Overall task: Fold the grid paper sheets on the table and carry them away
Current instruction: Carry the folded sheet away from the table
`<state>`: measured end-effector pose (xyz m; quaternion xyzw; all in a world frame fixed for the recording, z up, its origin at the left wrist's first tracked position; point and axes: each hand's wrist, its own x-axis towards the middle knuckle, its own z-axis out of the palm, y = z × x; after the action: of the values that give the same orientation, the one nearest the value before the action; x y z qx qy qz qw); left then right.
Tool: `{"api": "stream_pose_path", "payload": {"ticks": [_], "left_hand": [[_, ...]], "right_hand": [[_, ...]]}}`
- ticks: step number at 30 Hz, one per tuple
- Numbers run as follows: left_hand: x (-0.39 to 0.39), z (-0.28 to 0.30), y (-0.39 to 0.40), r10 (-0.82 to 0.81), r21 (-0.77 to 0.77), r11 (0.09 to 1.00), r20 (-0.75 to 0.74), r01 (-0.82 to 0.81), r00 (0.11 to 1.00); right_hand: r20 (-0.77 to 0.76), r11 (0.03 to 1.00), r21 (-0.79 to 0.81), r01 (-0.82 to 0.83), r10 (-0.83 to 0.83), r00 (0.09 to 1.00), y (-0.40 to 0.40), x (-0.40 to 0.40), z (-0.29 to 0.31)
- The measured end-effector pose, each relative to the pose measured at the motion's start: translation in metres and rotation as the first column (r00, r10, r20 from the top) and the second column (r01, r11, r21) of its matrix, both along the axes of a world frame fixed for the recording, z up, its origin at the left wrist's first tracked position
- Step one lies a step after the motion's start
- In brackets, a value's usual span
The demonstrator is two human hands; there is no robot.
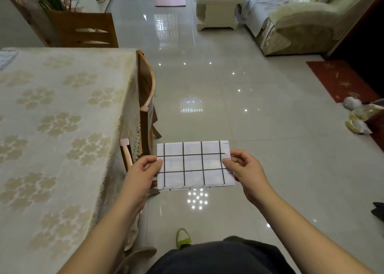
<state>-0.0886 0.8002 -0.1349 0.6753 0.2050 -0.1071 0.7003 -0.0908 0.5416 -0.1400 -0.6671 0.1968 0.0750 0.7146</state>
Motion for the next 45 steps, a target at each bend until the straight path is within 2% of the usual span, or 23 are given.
{"api": "stream_pose_path", "payload": {"ticks": [9, 15, 21, 26, 31, 39, 45], "left_hand": [[0.101, -0.009, -0.017, -0.015, -0.013, 1.000, -0.023, 0.014, 1.000], [0.195, -0.022, -0.059, -0.010, 0.065, 0.998, -0.035, 0.012, 0.999], [0.285, -0.010, -0.104, -0.025, 0.113, 0.993, -0.010, 0.026, 1.000], [0.336, 0.002, -0.113, 0.002, 0.121, 0.993, 0.021, -0.004, 1.000], [0.385, -0.005, -0.105, 0.069, 0.108, 0.992, 0.034, -0.072, 0.997], [0.493, -0.037, -0.049, 0.145, 0.151, 0.978, 0.023, -0.146, 0.989], [0.591, -0.047, -0.005, 0.199, 0.162, 0.967, 0.015, -0.199, 0.980]], "right_hand": [[0.017, 1.000, -0.019, -0.024, 0.024, 1.000, -0.021, 0.100, 0.000], [0.008, 1.000, 0.018, -0.022, 0.021, 1.000, -0.064, 0.198, -0.016], [-0.009, 0.998, 0.049, -0.048, 0.049, 0.999, -0.104, 0.298, -0.017], [-0.007, 0.992, 0.054, -0.111, 0.111, 0.994, -0.118, 0.366, -0.013], [-0.003, 0.978, 0.050, -0.203, 0.204, 0.979, -0.104, 0.431, -0.013], [0.002, 0.955, 0.020, -0.295, 0.295, 0.955, -0.050, 0.556, -0.019], [-0.014, 0.951, -0.002, -0.308, 0.308, 0.951, -0.007, 0.656, -0.010]]}}
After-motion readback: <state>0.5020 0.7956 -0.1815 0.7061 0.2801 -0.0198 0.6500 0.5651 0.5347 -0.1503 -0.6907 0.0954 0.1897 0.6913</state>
